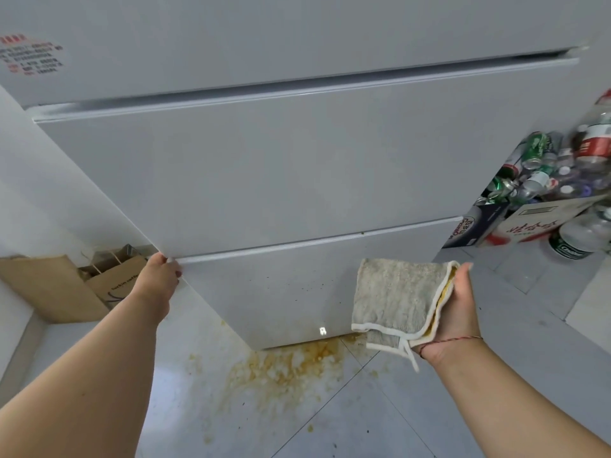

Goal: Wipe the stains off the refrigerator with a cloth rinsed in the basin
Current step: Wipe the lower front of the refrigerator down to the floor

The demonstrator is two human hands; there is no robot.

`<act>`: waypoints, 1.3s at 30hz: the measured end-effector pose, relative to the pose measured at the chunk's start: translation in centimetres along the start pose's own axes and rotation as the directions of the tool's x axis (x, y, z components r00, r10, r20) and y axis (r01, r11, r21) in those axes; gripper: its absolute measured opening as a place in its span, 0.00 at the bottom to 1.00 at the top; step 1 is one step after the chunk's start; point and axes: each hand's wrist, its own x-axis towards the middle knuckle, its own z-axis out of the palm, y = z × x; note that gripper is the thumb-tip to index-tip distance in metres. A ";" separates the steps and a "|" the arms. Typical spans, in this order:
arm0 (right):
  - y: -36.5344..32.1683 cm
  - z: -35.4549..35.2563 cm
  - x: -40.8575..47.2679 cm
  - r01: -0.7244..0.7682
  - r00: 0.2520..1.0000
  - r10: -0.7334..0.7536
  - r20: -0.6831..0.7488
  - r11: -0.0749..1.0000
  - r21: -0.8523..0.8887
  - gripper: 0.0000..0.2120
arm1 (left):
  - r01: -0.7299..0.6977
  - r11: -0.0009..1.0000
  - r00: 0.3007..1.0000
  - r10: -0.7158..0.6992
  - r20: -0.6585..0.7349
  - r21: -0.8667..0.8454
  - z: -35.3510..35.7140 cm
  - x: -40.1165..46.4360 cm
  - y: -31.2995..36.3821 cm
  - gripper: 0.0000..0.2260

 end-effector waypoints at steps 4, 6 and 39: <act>-1.8 0.0 0.0 0.084 0.995 -0.087 -0.056 0.995 -0.050 0.33 | -0.040 0.994 0.995 0.049 -0.085 0.105 -0.4 -2.5 -2.0 0.13; -2.5 0.0 0.1 0.130 0.987 -0.134 -0.091 0.990 -0.049 0.27 | -0.074 0.993 0.990 0.085 -0.114 0.095 -0.6 -4.4 -2.6 0.11; 18.3 10.3 0.7 0.631 0.656 -0.004 0.755 -0.548 -0.550 0.40 | 0.094 0.885 0.989 -0.137 -0.062 -0.455 -3.1 -12.8 -6.0 0.23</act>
